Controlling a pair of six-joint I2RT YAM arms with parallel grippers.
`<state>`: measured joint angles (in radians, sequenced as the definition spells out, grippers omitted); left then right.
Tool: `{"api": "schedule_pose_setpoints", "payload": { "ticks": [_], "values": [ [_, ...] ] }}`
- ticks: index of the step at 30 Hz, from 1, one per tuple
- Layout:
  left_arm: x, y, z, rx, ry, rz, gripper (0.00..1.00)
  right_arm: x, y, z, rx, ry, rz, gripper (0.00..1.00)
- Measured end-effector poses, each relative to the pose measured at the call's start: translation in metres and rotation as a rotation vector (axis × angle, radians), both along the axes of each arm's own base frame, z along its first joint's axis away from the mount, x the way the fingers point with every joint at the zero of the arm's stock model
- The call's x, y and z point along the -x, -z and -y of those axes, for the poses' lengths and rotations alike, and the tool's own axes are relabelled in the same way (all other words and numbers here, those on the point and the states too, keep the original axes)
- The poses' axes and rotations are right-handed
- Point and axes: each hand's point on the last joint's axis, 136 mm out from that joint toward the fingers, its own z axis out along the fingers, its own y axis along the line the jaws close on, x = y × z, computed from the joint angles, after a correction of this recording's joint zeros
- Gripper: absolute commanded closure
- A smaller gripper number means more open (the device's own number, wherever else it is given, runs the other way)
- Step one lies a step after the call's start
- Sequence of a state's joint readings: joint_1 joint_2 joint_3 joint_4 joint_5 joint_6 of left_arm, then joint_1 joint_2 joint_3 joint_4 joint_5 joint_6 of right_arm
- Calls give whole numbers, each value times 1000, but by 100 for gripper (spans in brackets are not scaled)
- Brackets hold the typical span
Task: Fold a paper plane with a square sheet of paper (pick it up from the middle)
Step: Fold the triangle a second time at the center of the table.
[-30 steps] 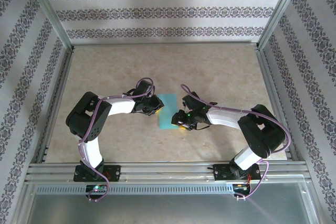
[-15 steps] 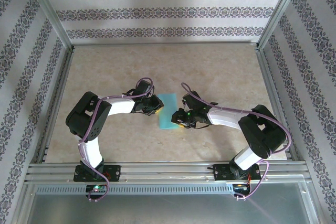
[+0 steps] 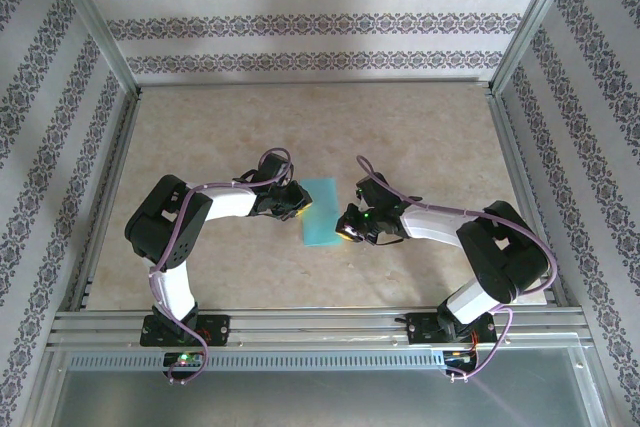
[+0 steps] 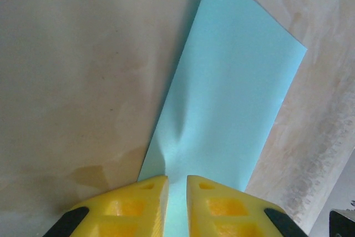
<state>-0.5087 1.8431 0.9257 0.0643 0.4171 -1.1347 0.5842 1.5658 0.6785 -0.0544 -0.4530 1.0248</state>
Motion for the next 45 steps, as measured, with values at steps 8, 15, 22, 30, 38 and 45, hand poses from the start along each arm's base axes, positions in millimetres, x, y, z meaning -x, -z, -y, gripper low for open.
{"api": "schedule_pose_setpoints", "payload": {
  "ticks": [8,15,22,30,38,45],
  "values": [
    [0,-13,1,2,50,61,70,3,0,1,-10,0,-26,100],
    [-18,-42,6,-23,135,177,74,8,2,3,-5,-9,-53,100],
    [-31,-28,6,-60,189,166,78,3,-5,0,-25,-14,-45,100],
    [-21,-5,3,-86,223,94,80,0,-13,-6,-53,-31,-33,100],
    [-20,-4,3,-88,225,91,80,-16,-20,-23,-102,-52,-4,100],
    [-20,-4,3,-88,225,91,81,-27,-10,-37,-100,-68,1,100]
  ]
}}
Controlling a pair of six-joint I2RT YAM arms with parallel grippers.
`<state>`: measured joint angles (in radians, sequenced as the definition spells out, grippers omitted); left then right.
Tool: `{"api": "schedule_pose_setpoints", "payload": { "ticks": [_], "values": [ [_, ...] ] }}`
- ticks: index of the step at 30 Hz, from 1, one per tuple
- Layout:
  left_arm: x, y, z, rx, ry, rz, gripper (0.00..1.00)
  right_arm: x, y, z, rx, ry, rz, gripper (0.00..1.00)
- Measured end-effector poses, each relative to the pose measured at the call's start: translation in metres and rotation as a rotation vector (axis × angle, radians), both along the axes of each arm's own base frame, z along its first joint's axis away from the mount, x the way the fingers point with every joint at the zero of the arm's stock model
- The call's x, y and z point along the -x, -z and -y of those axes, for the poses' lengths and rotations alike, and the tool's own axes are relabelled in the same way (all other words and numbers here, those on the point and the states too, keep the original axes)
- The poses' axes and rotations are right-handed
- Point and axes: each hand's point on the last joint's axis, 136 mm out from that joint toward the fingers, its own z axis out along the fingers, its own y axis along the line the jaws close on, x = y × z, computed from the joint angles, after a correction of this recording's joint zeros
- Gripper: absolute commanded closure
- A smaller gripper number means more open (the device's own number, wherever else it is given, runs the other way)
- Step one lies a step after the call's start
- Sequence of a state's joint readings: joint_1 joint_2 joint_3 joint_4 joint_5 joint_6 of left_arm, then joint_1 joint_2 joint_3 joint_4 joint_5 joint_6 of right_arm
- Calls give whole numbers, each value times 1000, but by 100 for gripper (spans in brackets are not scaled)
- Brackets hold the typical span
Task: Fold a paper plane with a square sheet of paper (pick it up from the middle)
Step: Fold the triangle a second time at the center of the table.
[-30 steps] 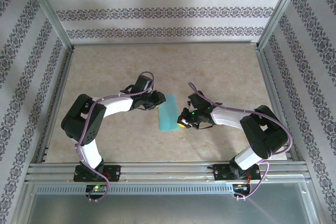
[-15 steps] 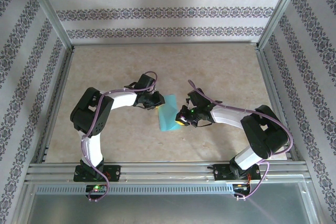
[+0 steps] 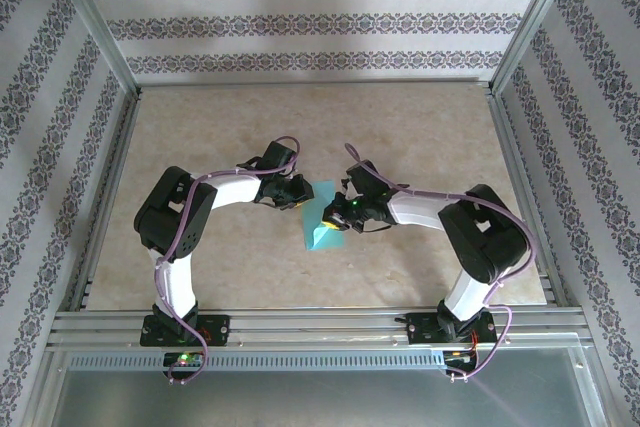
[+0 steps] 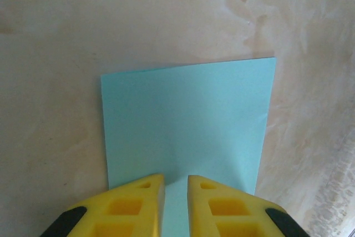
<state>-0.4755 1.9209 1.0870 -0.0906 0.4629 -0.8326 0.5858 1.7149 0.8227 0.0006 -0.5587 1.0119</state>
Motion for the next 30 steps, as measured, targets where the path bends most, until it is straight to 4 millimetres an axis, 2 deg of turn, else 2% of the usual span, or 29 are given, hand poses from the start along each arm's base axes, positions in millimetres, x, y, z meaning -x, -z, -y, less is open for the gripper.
{"api": "schedule_pose_setpoints", "payload": {
  "ticks": [16,30],
  "values": [
    [1,1,0,-1,0,-2,82,-12,12,-10,38,9,16,100],
    [1,1,0,-1,0,-2,82,-18,12,-23,41,-23,32,100]
  ]
}}
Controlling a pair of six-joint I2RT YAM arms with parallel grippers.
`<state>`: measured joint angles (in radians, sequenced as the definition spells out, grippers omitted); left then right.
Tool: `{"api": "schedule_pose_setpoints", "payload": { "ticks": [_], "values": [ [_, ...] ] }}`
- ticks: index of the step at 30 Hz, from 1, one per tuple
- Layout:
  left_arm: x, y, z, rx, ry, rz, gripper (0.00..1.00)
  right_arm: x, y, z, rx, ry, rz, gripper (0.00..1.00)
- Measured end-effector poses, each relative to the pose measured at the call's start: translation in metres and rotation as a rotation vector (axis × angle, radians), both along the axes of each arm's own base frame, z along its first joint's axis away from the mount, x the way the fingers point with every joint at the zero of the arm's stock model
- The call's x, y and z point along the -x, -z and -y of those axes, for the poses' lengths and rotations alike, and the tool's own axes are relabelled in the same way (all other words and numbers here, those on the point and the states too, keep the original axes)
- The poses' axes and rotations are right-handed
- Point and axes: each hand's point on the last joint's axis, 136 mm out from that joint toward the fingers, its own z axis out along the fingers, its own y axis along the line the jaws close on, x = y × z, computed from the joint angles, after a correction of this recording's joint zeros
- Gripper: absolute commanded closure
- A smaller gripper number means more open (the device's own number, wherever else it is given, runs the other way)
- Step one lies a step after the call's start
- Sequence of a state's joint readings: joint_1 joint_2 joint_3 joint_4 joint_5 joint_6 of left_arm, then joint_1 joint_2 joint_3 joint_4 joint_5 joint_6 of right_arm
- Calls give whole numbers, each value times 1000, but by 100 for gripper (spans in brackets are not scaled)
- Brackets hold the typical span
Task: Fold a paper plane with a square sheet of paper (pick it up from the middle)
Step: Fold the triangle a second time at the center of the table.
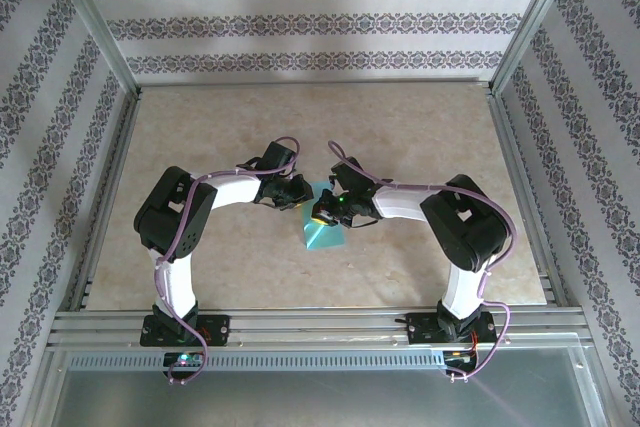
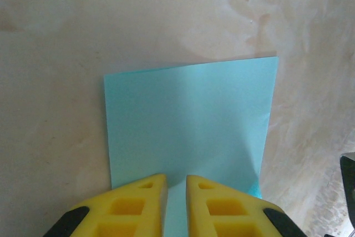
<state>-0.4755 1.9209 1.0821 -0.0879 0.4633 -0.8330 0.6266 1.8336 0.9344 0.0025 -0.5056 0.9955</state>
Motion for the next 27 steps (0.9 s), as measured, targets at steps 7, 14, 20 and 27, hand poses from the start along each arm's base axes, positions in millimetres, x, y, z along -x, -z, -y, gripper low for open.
{"api": "schedule_pose_setpoints", "payload": {
  "ticks": [7,14,20,27],
  "values": [
    [0,0,0,1,0,1,82,3,6,2,15,0,-19,100],
    [0,1,0,2,0,2,82,2,9,3,22,4,-21,100],
    [0,0,0,4,1,2,83,2,11,3,25,5,-23,100],
    [0,0,0,4,2,1,83,1,11,2,23,5,-22,100]
  ]
}}
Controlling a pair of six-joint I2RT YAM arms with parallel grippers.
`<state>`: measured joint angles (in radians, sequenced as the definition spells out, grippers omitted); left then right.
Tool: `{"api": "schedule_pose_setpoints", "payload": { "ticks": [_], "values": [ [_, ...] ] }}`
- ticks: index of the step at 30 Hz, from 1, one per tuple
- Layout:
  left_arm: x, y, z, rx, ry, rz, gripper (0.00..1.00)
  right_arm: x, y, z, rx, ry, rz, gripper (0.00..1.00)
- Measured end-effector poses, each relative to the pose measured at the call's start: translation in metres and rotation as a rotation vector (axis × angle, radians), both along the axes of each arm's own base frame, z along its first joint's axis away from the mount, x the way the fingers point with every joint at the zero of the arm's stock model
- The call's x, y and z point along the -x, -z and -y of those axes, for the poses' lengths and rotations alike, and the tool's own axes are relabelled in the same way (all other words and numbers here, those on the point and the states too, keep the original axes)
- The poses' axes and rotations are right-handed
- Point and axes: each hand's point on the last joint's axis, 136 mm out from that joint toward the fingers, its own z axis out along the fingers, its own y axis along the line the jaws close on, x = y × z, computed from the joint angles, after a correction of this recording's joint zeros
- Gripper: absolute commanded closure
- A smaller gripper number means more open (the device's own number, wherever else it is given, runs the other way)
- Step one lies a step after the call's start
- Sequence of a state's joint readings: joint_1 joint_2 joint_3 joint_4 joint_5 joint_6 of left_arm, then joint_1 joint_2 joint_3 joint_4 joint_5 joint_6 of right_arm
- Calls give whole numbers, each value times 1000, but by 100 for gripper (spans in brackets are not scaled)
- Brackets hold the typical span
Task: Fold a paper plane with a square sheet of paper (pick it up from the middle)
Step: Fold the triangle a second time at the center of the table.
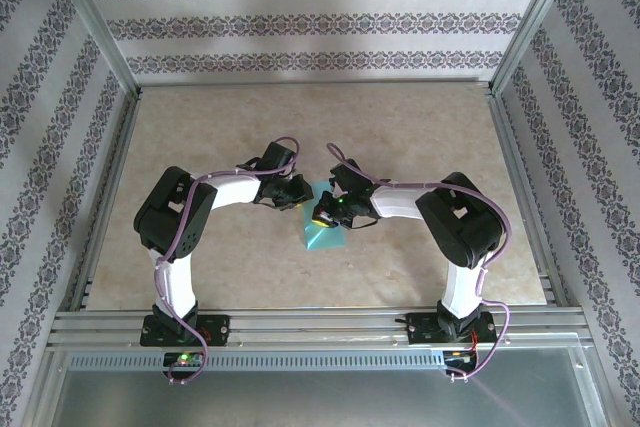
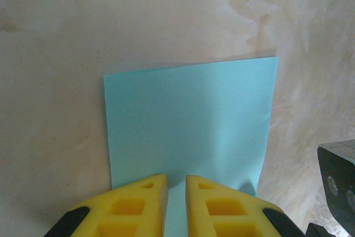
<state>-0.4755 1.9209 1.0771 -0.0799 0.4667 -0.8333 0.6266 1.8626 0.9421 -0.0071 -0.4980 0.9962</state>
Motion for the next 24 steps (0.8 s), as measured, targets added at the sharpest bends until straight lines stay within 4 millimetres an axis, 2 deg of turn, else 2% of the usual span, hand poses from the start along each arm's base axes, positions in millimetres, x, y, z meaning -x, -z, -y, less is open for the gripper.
{"api": "schedule_pose_setpoints", "payload": {
  "ticks": [18,24],
  "values": [
    [0,0,0,0,0,1,83,-1,1,-1,0,-1,0,100],
    [0,-3,-2,1,-3,2,81,-1,1,-1,2,-1,-3,92]
  ]
}}
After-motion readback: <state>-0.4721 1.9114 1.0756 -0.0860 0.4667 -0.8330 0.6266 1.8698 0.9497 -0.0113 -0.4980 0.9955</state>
